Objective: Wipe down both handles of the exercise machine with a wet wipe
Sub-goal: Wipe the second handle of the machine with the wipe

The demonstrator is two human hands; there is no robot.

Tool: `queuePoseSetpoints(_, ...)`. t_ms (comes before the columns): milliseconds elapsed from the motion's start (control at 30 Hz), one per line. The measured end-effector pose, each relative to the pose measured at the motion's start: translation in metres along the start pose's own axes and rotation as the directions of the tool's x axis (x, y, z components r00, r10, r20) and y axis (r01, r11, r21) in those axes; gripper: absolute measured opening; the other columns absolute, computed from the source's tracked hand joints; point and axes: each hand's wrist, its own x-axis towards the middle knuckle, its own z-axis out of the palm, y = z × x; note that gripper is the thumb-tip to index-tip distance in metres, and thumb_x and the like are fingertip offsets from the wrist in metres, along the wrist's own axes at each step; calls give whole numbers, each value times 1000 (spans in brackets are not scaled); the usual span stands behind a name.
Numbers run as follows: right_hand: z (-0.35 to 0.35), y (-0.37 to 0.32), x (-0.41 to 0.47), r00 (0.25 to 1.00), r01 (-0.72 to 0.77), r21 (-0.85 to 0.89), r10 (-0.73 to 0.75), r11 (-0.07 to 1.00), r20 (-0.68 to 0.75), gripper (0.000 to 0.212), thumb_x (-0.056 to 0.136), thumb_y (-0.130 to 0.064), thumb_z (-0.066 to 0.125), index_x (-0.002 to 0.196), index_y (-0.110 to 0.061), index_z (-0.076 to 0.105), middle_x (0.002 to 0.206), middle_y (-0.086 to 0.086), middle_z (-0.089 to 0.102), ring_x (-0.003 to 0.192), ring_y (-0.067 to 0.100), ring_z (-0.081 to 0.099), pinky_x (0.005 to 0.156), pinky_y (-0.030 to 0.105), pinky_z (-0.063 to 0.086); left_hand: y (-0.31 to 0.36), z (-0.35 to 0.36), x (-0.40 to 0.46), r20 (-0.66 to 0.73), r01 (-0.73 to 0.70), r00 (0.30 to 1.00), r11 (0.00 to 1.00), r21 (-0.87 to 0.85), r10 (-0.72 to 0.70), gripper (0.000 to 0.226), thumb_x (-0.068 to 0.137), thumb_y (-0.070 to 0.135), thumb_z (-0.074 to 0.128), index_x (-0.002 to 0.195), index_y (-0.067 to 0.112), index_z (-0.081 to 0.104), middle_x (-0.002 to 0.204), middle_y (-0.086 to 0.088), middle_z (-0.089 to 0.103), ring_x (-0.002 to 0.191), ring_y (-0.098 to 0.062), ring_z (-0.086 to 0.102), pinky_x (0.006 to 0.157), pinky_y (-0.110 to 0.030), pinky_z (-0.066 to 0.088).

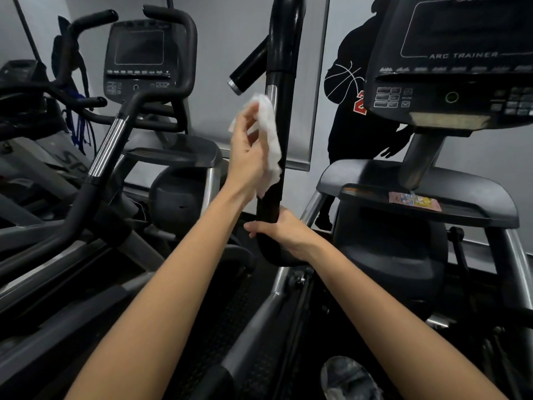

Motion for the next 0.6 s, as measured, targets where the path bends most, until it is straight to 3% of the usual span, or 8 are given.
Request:
queuePoseSetpoints(67,-1,1,1,1000,-23,-7,23,1000,12,12,82,-10,70,84,-10,58,74,9,63,73,20,61,70,25,50,4,12,9,24,-29,999,999,45,28,51,95,16,52,138,22,27,136,-15,43,107,-14,53,70,-12,50)
queuePoseSetpoints(133,-2,1,0,999,-34,12,34,999,22,11,82,-9,70,86,-6,60,76,12,62,77,24,59,75,29,48,1,15,15,0,25,1000,994,110,-25,59,93,25,54,142,17,21,131,-12,47,103,-14,56,70,-14,52)
queuePoseSetpoints(233,-2,0,-1,999,-45,39,44,998,32,13,82,-6,69,91,-2,60,74,13,60,77,23,57,75,28,45,-3,14,13,8,172,985,983,61,-173,67,75,46,63,125,6,44,102,-3,62,85,-9,63,69,-19,52)
queuePoseSetpoints(300,-2,0,0,998,-50,53,48,997,33,10,82,-4,69,87,-4,61,70,9,60,69,18,57,69,19,46,-10,11,4,36,207,978,978,19,-207,53,68,45,64,103,5,55,86,0,63,70,0,64,62,-17,51)
queuePoseSetpoints(367,-1,-1,0,999,-39,63,37,997,37,7,82,0,67,82,-4,61,68,9,61,64,14,58,62,15,48,-21,9,-10,22,238,971,971,17,-238,21,82,28,63,89,10,56,78,1,61,57,5,61,54,-12,49)
queuePoseSetpoints(433,0,0,1,999,-18,104,14,994,37,8,84,5,63,78,-1,62,71,11,61,64,14,59,63,17,52,-35,3,-25,-18,287,958,956,62,-287,12,89,22,61,82,14,56,75,2,61,56,4,60,52,-11,47)
queuePoseSetpoints(533,0,1,1,1000,-8,118,5,993,24,6,83,7,62,85,1,63,77,14,63,68,18,61,68,22,54,-38,-2,-30,2,281,959,946,164,-285,14,89,26,61,91,13,57,78,4,62,67,-3,59,60,-16,49)
queuePoseSetpoints(600,-2,0,2,999,-14,57,12,998,39,9,81,1,67,90,2,64,75,12,63,71,20,60,68,20,52,-23,2,-17,-15,242,970,955,173,-243,22,92,27,56,104,10,53,77,4,60,66,-3,58,55,-15,49)
